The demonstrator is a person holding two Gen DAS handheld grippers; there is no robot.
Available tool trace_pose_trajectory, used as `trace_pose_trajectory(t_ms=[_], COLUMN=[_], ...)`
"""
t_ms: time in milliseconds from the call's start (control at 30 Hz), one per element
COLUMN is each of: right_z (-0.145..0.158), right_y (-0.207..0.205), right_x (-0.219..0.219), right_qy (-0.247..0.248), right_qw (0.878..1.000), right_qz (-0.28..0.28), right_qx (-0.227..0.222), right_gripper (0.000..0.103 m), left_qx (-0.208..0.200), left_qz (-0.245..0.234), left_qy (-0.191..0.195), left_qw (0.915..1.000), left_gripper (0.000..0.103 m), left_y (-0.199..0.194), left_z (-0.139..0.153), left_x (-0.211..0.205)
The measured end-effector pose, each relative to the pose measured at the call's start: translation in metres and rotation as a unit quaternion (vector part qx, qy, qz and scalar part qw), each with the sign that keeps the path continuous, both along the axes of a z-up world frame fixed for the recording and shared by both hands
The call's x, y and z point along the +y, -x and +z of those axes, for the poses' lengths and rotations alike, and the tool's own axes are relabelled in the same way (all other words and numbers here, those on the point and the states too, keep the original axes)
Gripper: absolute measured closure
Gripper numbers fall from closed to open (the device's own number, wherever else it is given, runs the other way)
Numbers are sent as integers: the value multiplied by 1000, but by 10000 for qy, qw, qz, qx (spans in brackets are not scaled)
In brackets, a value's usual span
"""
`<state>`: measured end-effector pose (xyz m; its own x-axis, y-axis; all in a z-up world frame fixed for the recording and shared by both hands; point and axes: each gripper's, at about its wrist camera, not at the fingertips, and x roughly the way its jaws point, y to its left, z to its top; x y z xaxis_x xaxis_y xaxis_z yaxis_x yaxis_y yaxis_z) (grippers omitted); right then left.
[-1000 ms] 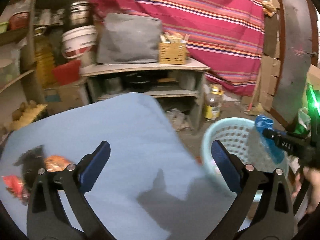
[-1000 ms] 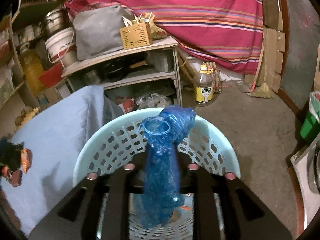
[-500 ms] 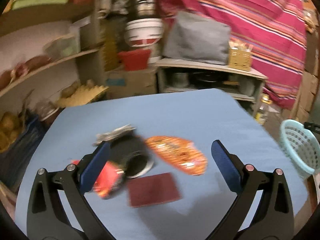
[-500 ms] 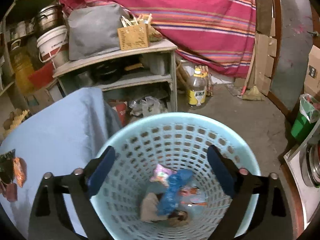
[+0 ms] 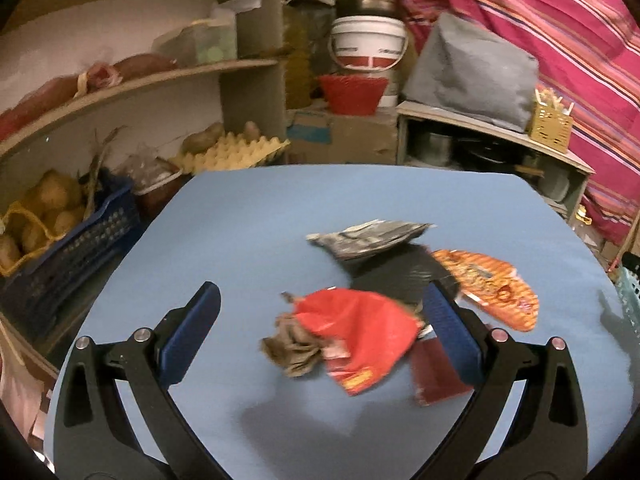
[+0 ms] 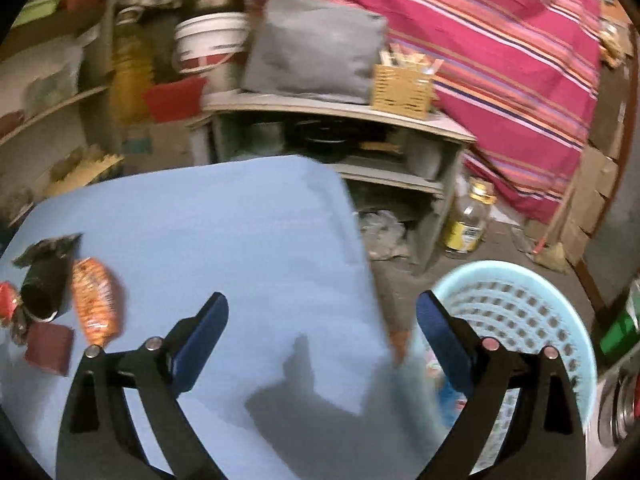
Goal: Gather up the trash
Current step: 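Return the left tool to the table and grasp the crumpled brown paper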
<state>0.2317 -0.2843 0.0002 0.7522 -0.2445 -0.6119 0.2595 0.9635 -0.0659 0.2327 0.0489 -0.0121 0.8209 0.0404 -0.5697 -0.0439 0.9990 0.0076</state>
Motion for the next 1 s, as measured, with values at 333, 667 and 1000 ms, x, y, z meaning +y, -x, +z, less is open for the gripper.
trace_pose_trajectory(t_ms=[333,667,1000], right_z=[-12,-30,-37], right_y=[-30,-36,-41], right_x=[61,116,119], right_qy=[-107,273,-89], right_qw=[9984,9937,9934], right_qz=[519,983,1016], right_qx=[190,461,527], right_gripper=[10,10,10], left_qx=[12,480,746], left_qz=[272,193,-350], left_qy=[-155,47,376], left_qw=[9995,9986,9959], left_gripper=[5,5,6], left_y=[2,-3,-11], left_z=[-4,-30,-45], left_x=[40,77,66])
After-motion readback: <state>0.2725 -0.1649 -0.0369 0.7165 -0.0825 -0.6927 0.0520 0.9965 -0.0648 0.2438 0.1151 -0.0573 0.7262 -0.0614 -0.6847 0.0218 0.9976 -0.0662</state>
